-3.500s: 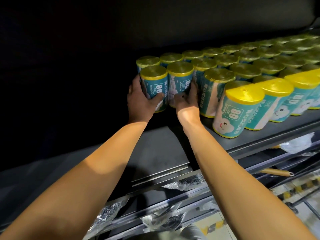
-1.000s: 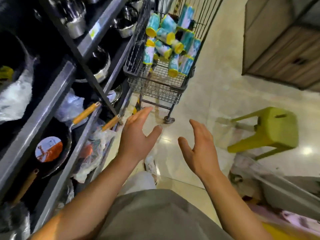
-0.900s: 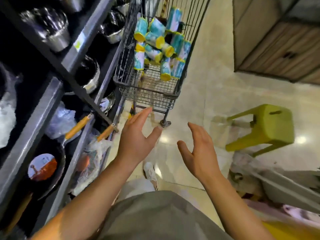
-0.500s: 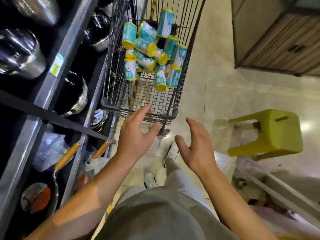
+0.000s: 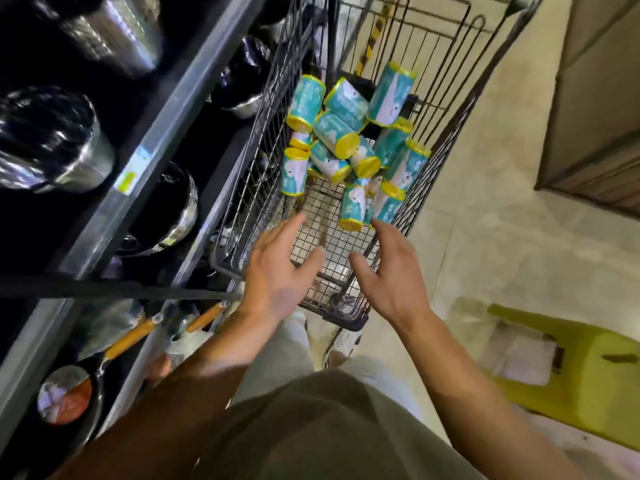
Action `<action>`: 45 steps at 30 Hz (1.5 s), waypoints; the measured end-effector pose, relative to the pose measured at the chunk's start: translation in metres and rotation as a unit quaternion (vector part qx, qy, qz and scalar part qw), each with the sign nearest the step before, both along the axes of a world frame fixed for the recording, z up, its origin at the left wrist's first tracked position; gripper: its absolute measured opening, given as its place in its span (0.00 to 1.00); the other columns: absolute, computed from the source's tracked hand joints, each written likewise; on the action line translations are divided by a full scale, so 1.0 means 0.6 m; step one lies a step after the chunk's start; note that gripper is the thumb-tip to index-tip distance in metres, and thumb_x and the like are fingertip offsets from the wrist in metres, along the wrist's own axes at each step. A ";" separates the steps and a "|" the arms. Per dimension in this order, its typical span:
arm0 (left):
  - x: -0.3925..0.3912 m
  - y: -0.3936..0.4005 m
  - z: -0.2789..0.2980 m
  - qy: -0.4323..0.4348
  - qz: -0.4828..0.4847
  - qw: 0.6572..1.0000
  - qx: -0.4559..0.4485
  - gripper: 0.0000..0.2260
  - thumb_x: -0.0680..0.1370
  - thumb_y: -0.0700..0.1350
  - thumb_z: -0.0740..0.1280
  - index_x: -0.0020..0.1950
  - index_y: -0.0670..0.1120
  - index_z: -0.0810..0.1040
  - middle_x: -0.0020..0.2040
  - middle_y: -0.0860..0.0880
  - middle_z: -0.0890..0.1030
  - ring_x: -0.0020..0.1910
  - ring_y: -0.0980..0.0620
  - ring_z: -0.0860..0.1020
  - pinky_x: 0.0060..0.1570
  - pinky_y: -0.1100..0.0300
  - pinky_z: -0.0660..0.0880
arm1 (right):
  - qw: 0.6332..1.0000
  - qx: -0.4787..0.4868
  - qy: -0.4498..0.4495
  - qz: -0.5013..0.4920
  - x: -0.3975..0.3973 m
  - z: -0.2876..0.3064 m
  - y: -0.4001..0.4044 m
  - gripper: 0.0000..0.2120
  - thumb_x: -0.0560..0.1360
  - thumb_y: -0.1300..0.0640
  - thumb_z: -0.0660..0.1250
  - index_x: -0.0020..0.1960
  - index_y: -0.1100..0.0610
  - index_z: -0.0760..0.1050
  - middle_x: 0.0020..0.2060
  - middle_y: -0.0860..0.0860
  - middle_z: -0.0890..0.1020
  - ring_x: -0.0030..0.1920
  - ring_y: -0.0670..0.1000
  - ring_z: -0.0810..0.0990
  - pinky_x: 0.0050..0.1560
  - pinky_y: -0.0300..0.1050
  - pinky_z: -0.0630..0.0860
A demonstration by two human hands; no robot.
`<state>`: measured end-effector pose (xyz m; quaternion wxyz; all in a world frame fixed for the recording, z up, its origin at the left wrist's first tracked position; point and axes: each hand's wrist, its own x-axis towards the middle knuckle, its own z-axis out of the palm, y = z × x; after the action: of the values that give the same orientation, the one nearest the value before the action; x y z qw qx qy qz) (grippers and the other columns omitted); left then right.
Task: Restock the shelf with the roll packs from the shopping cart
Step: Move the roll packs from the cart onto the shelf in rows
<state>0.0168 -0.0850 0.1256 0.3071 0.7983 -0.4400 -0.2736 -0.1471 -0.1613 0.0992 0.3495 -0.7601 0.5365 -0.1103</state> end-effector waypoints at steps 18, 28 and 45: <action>0.218 -0.323 -0.369 0.098 0.057 0.980 0.164 0.33 0.75 0.45 0.74 0.77 0.44 0.65 0.71 0.44 0.74 0.69 0.47 0.72 0.63 0.62 0.67 | 0.971 0.174 0.105 -0.125 0.190 -0.330 -0.260 0.32 0.76 0.54 0.72 0.75 0.62 0.64 0.69 0.62 0.71 0.69 0.64 0.69 0.67 0.54 0.67; 0.253 -0.418 -0.576 0.072 0.201 0.965 0.152 0.39 0.70 0.47 0.77 0.76 0.38 0.63 0.67 0.39 0.76 0.63 0.42 0.76 0.59 0.57 0.70 | 0.932 0.208 0.171 -0.242 0.208 -0.510 -0.289 0.33 0.75 0.50 0.70 0.74 0.62 0.62 0.71 0.62 0.69 0.69 0.65 0.68 0.68 0.56 0.66; 0.227 -0.345 -0.588 0.152 0.164 0.945 0.239 0.38 0.61 0.72 0.70 0.62 0.49 0.74 0.58 0.48 0.79 0.57 0.46 0.79 0.57 0.47 0.78 | 0.878 0.357 0.062 -0.313 0.205 -0.518 -0.252 0.39 0.73 0.45 0.74 0.75 0.54 0.58 0.63 0.55 0.79 0.61 0.59 0.79 0.62 0.54 0.77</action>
<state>0.1532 -0.2917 -0.2270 0.2109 0.8584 -0.1728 -0.4345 -0.0240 -0.3122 -0.2114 0.5101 -0.3814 0.7702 0.0327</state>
